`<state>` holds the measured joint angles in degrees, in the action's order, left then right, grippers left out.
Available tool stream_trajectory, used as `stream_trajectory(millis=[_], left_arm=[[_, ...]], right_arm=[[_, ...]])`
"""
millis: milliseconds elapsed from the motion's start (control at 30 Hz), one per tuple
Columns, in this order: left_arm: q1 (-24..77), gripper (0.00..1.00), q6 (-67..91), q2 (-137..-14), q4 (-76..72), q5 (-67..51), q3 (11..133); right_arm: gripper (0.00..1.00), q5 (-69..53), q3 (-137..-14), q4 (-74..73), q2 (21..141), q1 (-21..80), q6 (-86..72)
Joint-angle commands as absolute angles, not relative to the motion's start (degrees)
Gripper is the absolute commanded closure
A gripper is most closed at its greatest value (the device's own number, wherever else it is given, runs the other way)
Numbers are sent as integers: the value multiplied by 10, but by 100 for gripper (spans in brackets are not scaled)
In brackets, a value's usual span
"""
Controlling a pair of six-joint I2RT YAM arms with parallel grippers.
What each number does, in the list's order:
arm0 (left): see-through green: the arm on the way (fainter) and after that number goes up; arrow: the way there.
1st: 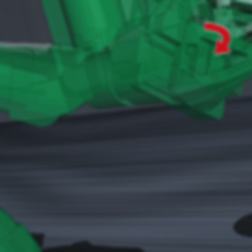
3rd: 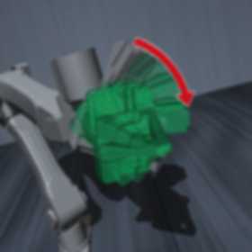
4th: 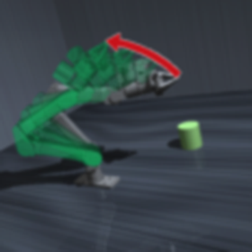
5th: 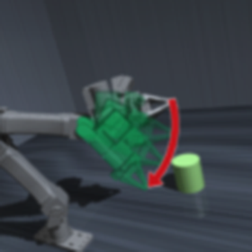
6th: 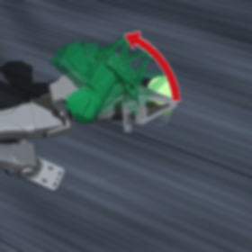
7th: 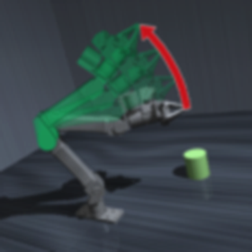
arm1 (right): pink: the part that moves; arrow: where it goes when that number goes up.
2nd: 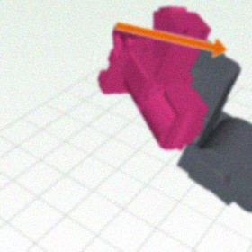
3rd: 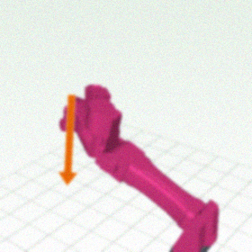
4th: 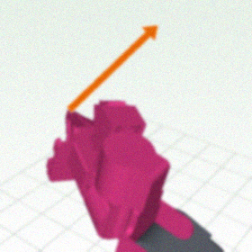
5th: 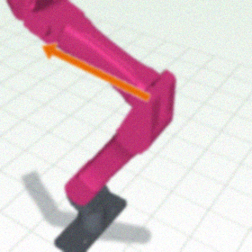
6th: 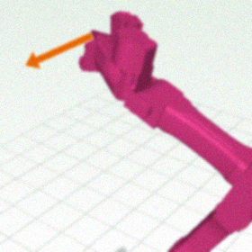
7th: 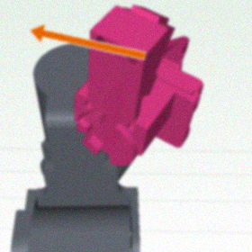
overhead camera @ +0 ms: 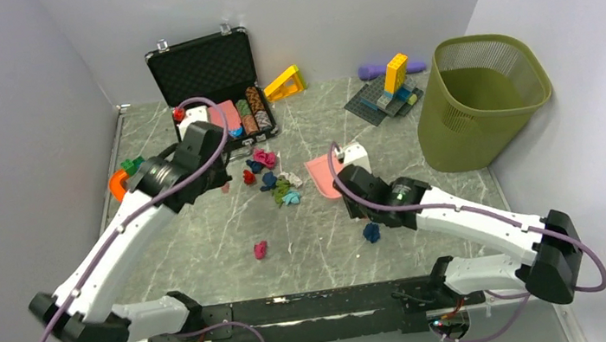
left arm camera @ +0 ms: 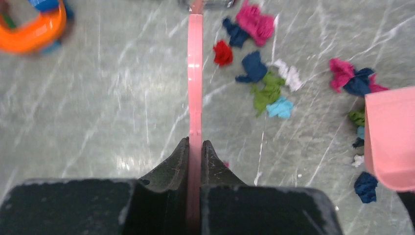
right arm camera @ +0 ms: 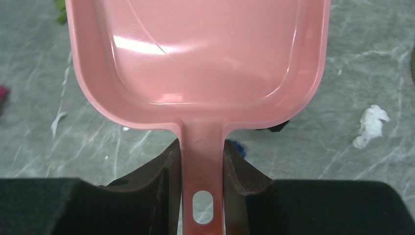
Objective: Sweep away the paper scraps from the table
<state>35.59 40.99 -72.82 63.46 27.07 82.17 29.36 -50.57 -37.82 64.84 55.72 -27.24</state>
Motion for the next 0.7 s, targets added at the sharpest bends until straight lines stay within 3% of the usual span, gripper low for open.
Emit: stream_trajectory(millis=[0, 133, 433, 667], left_arm=[[358, 100, 201, -642, 387, 271, 743], [356, 100, 184, -612, 321, 261, 710], [353, 100, 220, -726, 348, 39, 818], [354, 100, 324, -742, 173, -157, 764]], right_arm=[[100, 250, -558, -408, 668, 484, -269], [100, 242, -582, -419, 672, 448, -264], [100, 381, -681, -525, 692, 377, -338], [100, 494, -748, -575, 669, 359, -376]])
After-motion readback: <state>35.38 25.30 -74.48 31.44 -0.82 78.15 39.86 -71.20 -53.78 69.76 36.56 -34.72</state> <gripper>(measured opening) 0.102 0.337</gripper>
